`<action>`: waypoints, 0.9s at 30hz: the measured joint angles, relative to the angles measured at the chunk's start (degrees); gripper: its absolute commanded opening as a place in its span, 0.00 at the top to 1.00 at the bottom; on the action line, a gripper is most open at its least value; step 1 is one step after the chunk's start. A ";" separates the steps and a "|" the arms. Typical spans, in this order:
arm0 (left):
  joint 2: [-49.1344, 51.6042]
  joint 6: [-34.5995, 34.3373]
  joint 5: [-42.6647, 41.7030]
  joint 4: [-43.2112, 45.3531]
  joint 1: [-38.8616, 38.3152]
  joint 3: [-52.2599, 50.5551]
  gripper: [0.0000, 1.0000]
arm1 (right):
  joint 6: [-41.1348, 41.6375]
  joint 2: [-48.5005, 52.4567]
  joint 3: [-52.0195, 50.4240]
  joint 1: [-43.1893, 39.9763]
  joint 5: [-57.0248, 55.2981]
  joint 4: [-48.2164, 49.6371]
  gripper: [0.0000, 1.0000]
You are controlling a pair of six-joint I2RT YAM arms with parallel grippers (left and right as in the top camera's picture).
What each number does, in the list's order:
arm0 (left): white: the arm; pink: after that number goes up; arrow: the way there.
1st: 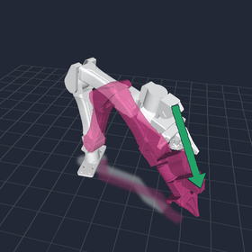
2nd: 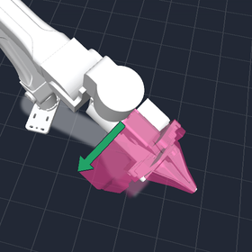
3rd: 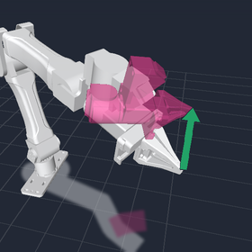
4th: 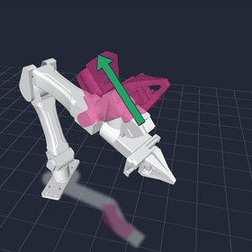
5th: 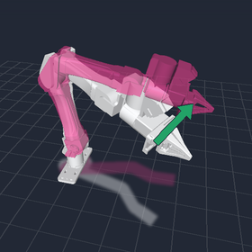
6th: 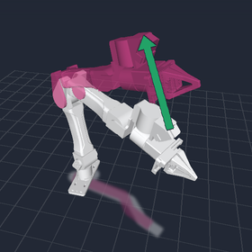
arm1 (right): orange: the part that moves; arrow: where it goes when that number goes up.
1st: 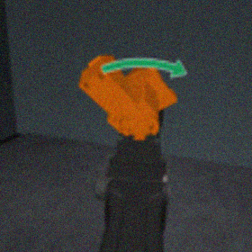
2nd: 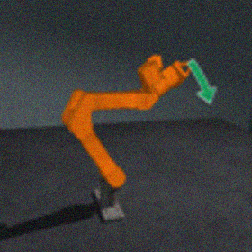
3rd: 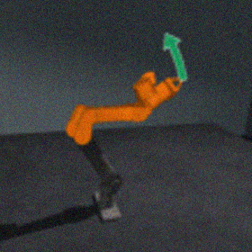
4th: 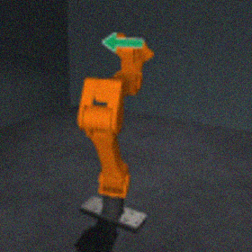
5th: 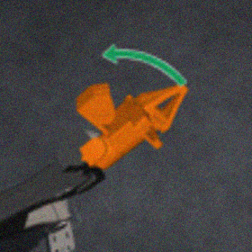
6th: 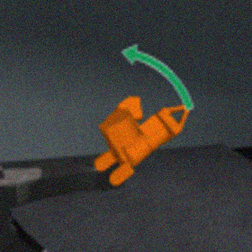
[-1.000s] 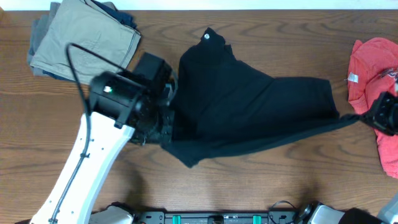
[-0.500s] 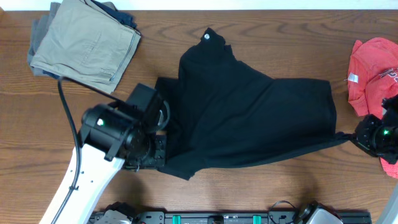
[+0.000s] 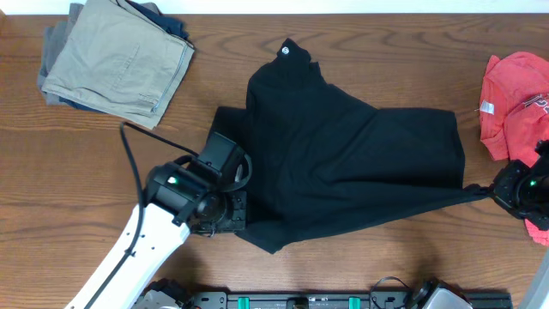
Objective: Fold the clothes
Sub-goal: 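Lay the black shirt flat on the table, lowering both grippers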
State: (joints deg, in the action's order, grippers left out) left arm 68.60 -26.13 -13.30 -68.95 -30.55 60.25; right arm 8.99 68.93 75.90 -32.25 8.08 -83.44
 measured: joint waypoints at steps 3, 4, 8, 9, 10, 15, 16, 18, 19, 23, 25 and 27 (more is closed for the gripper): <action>0.39 -0.46 2.93 4.13 0.00 -1.20 0.94 | 0.46 0.00 -1.88 0.00 -0.15 1.79 0.99; 0.44 -0.68 3.82 5.86 0.00 -1.29 0.94 | 0.61 -0.02 -2.64 0.00 -0.15 2.43 0.99; 0.42 -0.87 6.97 12.85 0.00 -1.33 0.94 | 1.09 -0.02 -7.72 0.00 0.63 6.29 0.99; 0.44 -0.90 7.69 14.23 0.00 -1.33 0.94 | 1.14 0.00 -8.66 0.00 0.94 6.99 0.99; 0.42 -0.90 8.09 15.56 0.00 -1.36 0.94 | 1.14 0.00 -9.75 0.00 1.31 7.96 0.99; 0.44 -0.87 10.84 19.78 0.00 -1.36 0.94 | 1.29 0.00 -13.33 0.00 2.84 12.31 0.99; 0.44 -0.87 11.72 20.24 0.00 -1.36 0.95 | 1.29 0.00 -13.75 0.00 3.04 13.05 0.99; 0.44 -0.85 13.64 21.05 0.00 -1.36 0.94 | 1.29 0.00 -14.47 0.00 3.30 14.25 0.99; 0.44 -0.87 14.62 21.57 0.00 -1.36 0.94 | 1.36 0.00 -14.71 0.00 3.41 14.73 0.99; 0.72 -0.87 18.05 23.85 0.00 -1.36 0.94 | 2.73 0.00 -16.06 0.00 3.80 17.57 0.99; 1.31 -0.87 19.04 25.09 0.00 -1.36 0.94 | 3.28 0.00 -16.24 0.00 3.91 18.56 0.99; 2.43 -0.87 19.89 26.71 0.00 -1.36 0.94 | 3.87 0.00 -16.31 0.00 3.98 20.50 0.99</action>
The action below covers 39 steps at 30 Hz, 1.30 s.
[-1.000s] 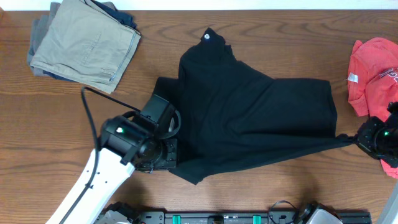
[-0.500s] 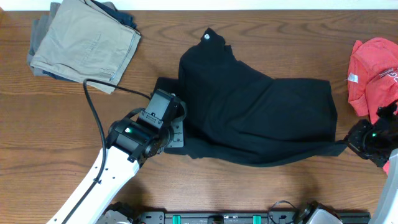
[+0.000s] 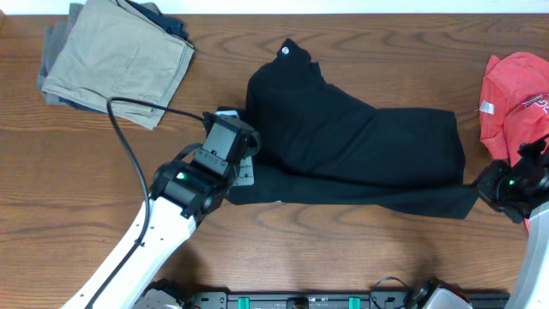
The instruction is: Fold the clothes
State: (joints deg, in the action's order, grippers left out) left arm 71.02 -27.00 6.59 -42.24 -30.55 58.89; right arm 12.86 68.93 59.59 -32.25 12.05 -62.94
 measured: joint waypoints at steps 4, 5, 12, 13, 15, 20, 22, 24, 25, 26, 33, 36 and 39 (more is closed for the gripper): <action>3.02 0.00 1.18 2.38 0.00 0.00 0.94 | 0.59 0.00 0.00 0.00 0.42 3.23 0.99; 3.96 0.00 1.36 3.04 0.00 0.00 0.94 | 0.63 0.00 -0.02 0.00 0.59 4.02 0.99; 10.40 0.00 1.60 8.11 0.00 0.00 0.94 | 1.09 0.44 -0.09 0.00 1.25 7.69 0.99; 10.95 0.00 1.60 8.72 0.00 0.00 0.94 | 1.16 0.81 -0.11 0.00 1.22 7.78 0.99; 12.00 0.00 1.84 10.05 0.00 0.00 0.94 | 1.20 2.14 -0.33 0.02 1.22 8.22 0.99; 12.87 0.00 3.39 12.63 0.24 0.00 0.94 | 1.22 6.05 -3.23 0.37 1.22 11.56 0.99; 12.87 0.00 4.00 12.83 0.76 0.00 0.94 | 1.25 7.67 -4.61 0.57 1.16 13.20 0.99; 12.87 0.00 4.35 12.81 1.92 0.00 0.94 | 1.27 9.07 -5.25 1.03 1.18 14.12 0.99; 12.87 0.00 4.44 12.81 2.56 0.00 0.94 | 1.27 9.53 -5.35 1.20 1.22 14.73 0.99; 12.90 0.00 4.57 12.83 3.21 0.00 0.94 | 1.27 10.05 -5.38 1.42 1.25 15.41 0.99; 16.37 0.00 5.01 14.25 5.77 0.00 0.93 | 1.68 10.71 -5.38 1.42 1.22 19.19 0.99; 18.51 0.35 5.11 15.56 6.27 0.00 0.63 | 2.25 10.71 -5.38 1.42 1.25 20.06 0.54; 19.50 0.63 5.44 15.67 6.97 0.00 0.29 | 2.01 10.71 -5.38 1.42 1.29 20.55 0.01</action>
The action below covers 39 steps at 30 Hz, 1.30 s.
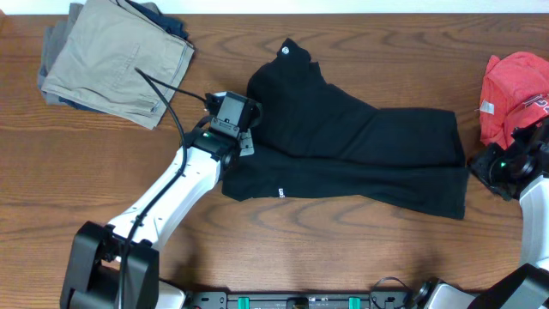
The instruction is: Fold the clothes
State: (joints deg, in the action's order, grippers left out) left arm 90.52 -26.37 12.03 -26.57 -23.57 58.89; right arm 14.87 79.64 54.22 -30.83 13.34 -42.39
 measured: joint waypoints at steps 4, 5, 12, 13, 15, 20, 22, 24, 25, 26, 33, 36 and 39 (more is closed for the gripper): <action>-0.44 1.84 0.13 -3.41 1.75 0.13 0.08 | -0.96 0.02 0.39 0.00 0.76 -4.48 0.01; -0.81 2.03 0.17 -4.85 2.40 0.20 0.05 | -1.07 0.04 0.90 0.00 0.96 -6.49 0.01; -5.57 3.28 -5.64 -11.63 7.15 0.68 0.05 | -2.73 0.13 3.96 0.07 1.86 -14.69 0.01; -5.64 3.65 -7.58 -11.91 7.54 0.72 0.05 | -2.97 0.13 3.82 0.15 1.90 -14.88 0.04; -4.79 4.39 -11.82 -12.13 7.82 0.70 0.06 | -3.65 0.13 3.32 0.81 1.97 -14.34 0.21; -0.04 5.77 -17.49 -12.04 7.67 0.70 0.27 | -4.02 0.13 -1.03 3.26 2.84 -11.23 0.61; 2.43 6.47 -18.56 -12.04 7.67 0.70 0.38 | -3.96 0.13 -3.21 4.04 3.04 -9.99 0.75; 4.57 6.88 -19.23 -12.00 7.67 0.70 0.42 | -3.50 0.13 -5.38 4.52 3.15 -8.68 0.83; 5.27 6.99 -19.47 -11.93 7.67 0.70 0.43 | -3.41 0.13 -6.16 4.57 3.30 -7.91 0.83; 6.16 7.04 -19.58 -11.85 7.72 0.70 0.42 | -3.26 0.13 -7.23 4.61 3.28 -6.93 0.84; 11.65 7.06 -20.24 -11.52 9.94 0.70 0.47 | -2.03 0.13 -13.66 4.81 3.39 0.26 0.91; 12.98 7.10 -20.96 -12.02 11.93 0.83 0.50 | -1.42 0.13 -16.24 4.83 3.39 3.02 0.93; 12.98 7.13 -21.16 -13.64 14.12 0.83 0.53 | -0.63 0.13 -17.35 4.83 3.06 3.52 0.94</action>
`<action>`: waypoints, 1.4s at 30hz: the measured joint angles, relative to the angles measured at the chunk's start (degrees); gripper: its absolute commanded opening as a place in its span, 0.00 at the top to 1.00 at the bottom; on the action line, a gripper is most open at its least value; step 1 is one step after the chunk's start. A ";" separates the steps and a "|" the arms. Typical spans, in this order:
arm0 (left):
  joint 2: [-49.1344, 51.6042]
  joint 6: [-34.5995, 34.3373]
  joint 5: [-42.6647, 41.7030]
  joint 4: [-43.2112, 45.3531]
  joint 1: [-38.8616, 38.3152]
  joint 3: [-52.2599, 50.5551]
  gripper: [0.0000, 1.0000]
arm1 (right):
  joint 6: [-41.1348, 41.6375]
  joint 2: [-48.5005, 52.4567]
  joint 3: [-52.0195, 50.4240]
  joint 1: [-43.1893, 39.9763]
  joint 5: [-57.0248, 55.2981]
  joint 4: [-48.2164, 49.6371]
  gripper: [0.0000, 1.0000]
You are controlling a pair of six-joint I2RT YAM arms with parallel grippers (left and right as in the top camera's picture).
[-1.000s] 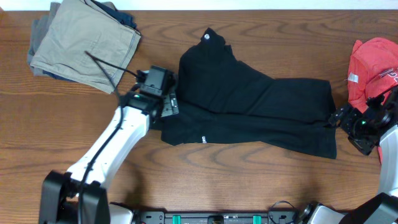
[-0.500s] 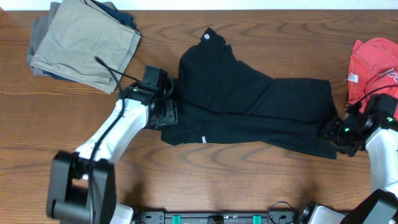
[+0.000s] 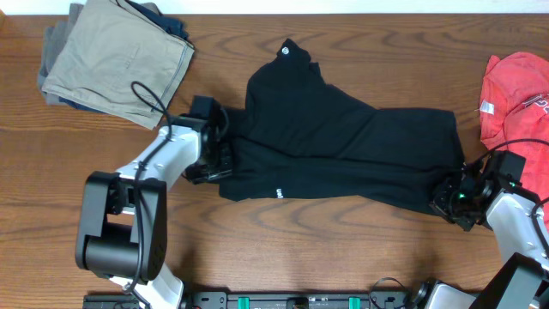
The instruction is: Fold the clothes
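A black garment (image 3: 343, 146) lies across the middle of the table, its lower part folded up into a long band with a small white label (image 3: 279, 192) showing. My left gripper (image 3: 221, 161) sits at the garment's left edge. My right gripper (image 3: 446, 199) is at its lower right corner. Both sets of dark fingers merge with the black cloth, so their jaws cannot be read.
A stack of folded clothes topped by khaki trousers (image 3: 116, 56) lies at the back left. A crumpled red garment (image 3: 515, 94) sits at the right edge. The wooden table (image 3: 343, 249) runs to a black rail along its front edge.
The left gripper has shifted left and slightly down, from the garment's upper left fold to its left edge. The right gripper has moved from beside the red garment to the black garment's lower right corner.
At first both grippers held the black garment's lower hem stretched out, left and right. Then the hem lay higher, folded toward the middle. Later the fold lay flat in a band with the grippers at its ends. Now both sit at the band's left edge and lower right corner.
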State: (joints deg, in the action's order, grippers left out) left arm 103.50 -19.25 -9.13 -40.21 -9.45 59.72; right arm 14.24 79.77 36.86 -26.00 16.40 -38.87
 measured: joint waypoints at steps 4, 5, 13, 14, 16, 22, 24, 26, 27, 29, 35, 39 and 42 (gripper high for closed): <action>0.22 -1.57 0.96 -4.26 4.48 0.00 0.60 | 0.76 0.00 -0.09 -0.02 -0.94 0.81 0.85; 0.22 -2.14 1.53 -5.64 5.33 0.00 0.62 | 0.83 0.00 -0.09 -0.02 -1.03 0.87 0.83; 0.31 -5.25 4.63 -12.28 12.52 -0.02 0.63 | 1.09 0.00 -0.11 0.00 -1.42 1.73 0.85; 0.26 -5.44 4.83 -12.57 12.74 -0.02 0.63 | 1.09 0.00 -0.09 0.00 -1.33 1.86 0.85; -0.13 -5.92 5.09 -13.29 12.83 -0.02 0.63 | 1.01 0.00 -0.09 -0.02 -0.61 1.75 0.85; -7.02 -6.29 5.81 -12.98 12.83 -0.17 0.62 | -1.51 0.00 0.48 0.00 5.64 -0.15 0.83; -10.45 -6.32 6.12 -11.98 12.83 -0.17 0.62 | -2.01 0.00 0.81 0.02 6.80 -0.15 0.85; -12.92 -6.32 6.19 -11.43 12.83 -0.17 0.62 | -2.56 0.00 0.85 0.59 6.73 -0.17 0.87; -13.49 -6.32 6.25 -11.32 12.83 -0.17 0.62 | -2.71 0.00 0.85 0.90 6.69 -0.13 0.88; -13.53 -6.32 6.34 -11.21 12.83 -0.17 0.62 | -2.73 0.00 0.85 1.86 6.23 0.31 0.91; -12.02 -5.77 5.53 -10.32 12.83 -0.17 0.62 | -1.31 0.04 0.66 5.33 4.52 0.76 0.97; -9.79 -4.48 3.56 -9.73 12.83 -0.17 0.62 | 0.92 0.76 0.55 6.23 1.40 0.39 0.98; -7.96 -3.82 2.95 -9.68 12.83 -0.17 0.62 | 1.92 1.95 0.50 6.45 -0.87 0.33 0.99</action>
State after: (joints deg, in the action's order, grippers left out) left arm 95.55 -23.07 -6.17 -49.89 3.38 59.55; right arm 16.16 81.71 37.36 -19.55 15.53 -38.54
